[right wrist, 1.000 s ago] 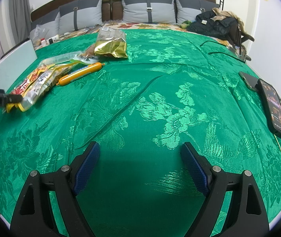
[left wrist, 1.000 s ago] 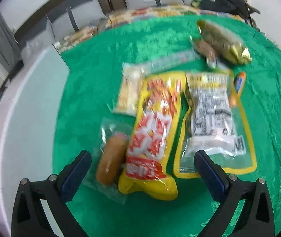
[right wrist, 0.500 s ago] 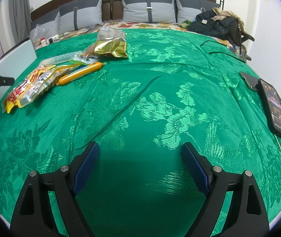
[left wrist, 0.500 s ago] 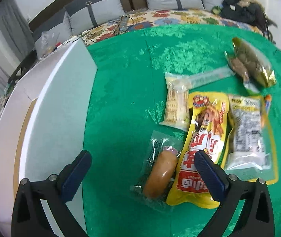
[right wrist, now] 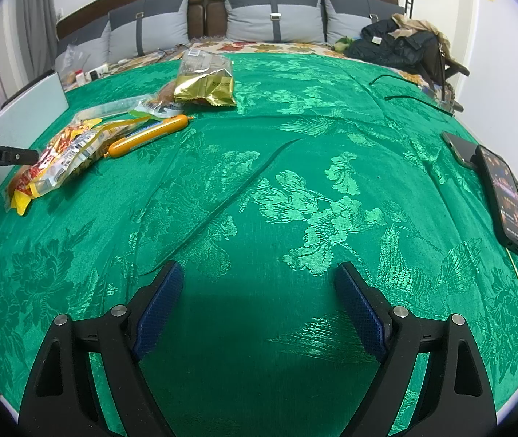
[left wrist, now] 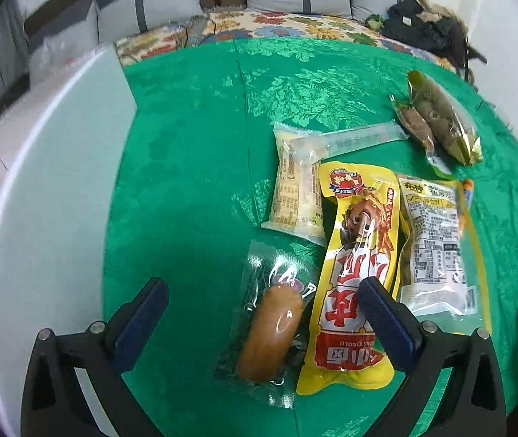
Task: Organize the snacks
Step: 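Lower the left gripper onto the clear-wrapped sausage packet and grasp it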
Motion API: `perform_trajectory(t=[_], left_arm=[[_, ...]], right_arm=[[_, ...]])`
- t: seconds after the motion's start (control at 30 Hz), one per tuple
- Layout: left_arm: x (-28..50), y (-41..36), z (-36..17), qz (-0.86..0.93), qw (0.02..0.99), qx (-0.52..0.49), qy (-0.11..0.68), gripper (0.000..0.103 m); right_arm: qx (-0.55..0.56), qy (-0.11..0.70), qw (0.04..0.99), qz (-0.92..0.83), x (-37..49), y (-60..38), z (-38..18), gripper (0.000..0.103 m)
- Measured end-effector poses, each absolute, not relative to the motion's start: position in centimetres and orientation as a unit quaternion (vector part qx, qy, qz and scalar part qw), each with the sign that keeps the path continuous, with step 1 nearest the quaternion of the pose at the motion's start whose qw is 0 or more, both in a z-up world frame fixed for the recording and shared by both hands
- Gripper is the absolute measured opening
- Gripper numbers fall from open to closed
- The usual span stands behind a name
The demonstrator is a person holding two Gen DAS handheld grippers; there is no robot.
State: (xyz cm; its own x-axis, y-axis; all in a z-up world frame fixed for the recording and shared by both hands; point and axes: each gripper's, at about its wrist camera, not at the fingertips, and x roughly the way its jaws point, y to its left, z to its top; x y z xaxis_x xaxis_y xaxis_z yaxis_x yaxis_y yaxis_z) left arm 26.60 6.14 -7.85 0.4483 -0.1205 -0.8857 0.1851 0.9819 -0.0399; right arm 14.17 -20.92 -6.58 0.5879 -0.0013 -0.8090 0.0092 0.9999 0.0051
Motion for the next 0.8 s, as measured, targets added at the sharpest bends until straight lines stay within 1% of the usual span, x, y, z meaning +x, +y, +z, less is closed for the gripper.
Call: perform_trajectory(t=[0.1,0.2,0.33,0.4,0.5,0.57,0.63,0.67,0.7,0.77,0.8], left_arm=[[26.6,7.0,-8.3,-0.100,0.849,0.003,0.519,0.103],[26.5,7.4,-8.4,-0.090,0.853,-0.001,0.514,0.103],[27.0,7.7,-8.1,-0.058,0.855,0.013,0.516,0.102],[27.0,7.3,-8.6,-0.065,0.847,0.030,0.526,0.101],[26.3,6.1,-8.9,-0.093,0.843,0.067,0.525,0.101],[25.9,5.5,-8.9,-0.105,0.844,0.083,0.519,0.099],[25.9,5.5,-9.3,-0.106,0.836,0.085,0.531,0.086],[25.9,5.5,-9.5,-0.109,0.831,0.084,0.539,0.084],[25.8,5.6,-9.5,-0.119,0.832,0.075,0.537,0.079],[25.5,5.3,-9.5,-0.127,0.832,0.079,0.535,0.072],[25.3,5.2,-9.4,-0.133,0.832,0.081,0.533,0.064]], right_arm=[[0.004,0.454,0.891,-0.003,14.2,-20.9,-6.6,0.089],[0.004,0.454,0.891,-0.003,14.2,-20.9,-6.6,0.089],[0.004,0.454,0.891,-0.003,14.2,-20.9,-6.6,0.089],[0.004,0.454,0.891,-0.003,14.2,-20.9,-6.6,0.089],[0.004,0.454,0.891,-0.003,14.2,-20.9,-6.6,0.089],[0.004,0.454,0.891,-0.003,14.2,-20.9,-6.6,0.089],[0.004,0.454,0.891,-0.003,14.2,-20.9,-6.6,0.089],[0.004,0.454,0.891,-0.003,14.2,-20.9,-6.6,0.089],[0.004,0.454,0.891,-0.003,14.2,-20.9,-6.6,0.089],[0.004,0.454,0.891,-0.003,14.2,-20.9,-6.6,0.089],[0.004,0.454,0.891,-0.003,14.2,-20.9,-6.6,0.089]])
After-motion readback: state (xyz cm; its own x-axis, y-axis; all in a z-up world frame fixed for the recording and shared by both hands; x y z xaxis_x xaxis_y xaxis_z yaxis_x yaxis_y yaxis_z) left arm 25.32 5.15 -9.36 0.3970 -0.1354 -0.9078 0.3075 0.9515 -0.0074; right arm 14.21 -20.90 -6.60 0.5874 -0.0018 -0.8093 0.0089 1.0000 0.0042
